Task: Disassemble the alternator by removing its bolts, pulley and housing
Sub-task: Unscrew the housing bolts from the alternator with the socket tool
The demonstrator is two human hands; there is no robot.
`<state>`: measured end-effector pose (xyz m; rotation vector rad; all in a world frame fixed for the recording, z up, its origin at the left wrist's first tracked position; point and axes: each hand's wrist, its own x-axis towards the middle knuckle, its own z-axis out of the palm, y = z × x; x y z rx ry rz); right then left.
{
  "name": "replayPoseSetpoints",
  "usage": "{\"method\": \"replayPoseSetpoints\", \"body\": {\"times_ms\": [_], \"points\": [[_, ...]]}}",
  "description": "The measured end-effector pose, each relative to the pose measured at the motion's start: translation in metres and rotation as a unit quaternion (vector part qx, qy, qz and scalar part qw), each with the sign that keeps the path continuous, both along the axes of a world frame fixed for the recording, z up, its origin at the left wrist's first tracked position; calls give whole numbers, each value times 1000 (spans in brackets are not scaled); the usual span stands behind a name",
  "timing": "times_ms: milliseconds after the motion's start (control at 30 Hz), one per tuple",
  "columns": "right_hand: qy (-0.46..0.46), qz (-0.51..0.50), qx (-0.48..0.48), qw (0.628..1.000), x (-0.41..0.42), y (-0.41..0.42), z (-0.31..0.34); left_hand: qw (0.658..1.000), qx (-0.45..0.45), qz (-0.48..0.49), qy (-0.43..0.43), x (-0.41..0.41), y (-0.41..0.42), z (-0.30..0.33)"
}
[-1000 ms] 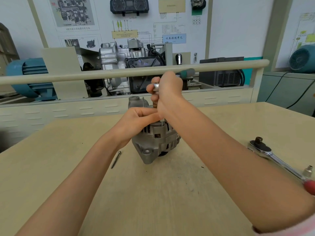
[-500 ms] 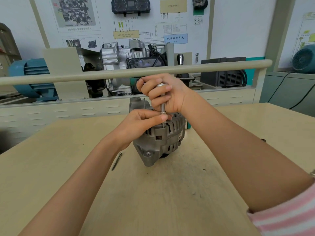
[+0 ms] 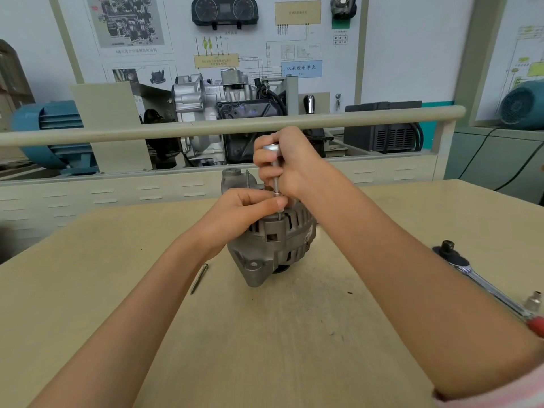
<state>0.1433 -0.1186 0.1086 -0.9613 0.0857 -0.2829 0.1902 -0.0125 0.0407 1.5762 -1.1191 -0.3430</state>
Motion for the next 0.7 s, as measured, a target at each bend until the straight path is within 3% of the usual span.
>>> {"method": "replayPoseSetpoints", "body": {"times_ms": [100, 233, 333, 400, 500, 567, 700], "points": [[10, 175, -7, 985, -1, -11, 0, 1000, 2, 1, -7, 1, 0, 0], [14, 233, 42, 971, 1, -15, -1, 1000, 0, 1, -9, 1, 0, 0], [4, 154, 67, 986, -3, -11, -2, 1000, -5, 5, -7, 2, 0, -1], [-10, -4, 63, 998, -3, 0, -4, 1000, -7, 4, -4, 1, 0, -1], [-66, -243, 69, 965, 2, 15, -8, 1000, -9, 15, -5, 1, 0, -1], [-70, -263, 73, 960, 3, 16, -8, 1000, -5, 19, -4, 1, 0, -1], [-17, -161, -1, 987, -1, 10, -3, 1000, 2, 5, 2, 0, 1, 0]]}}
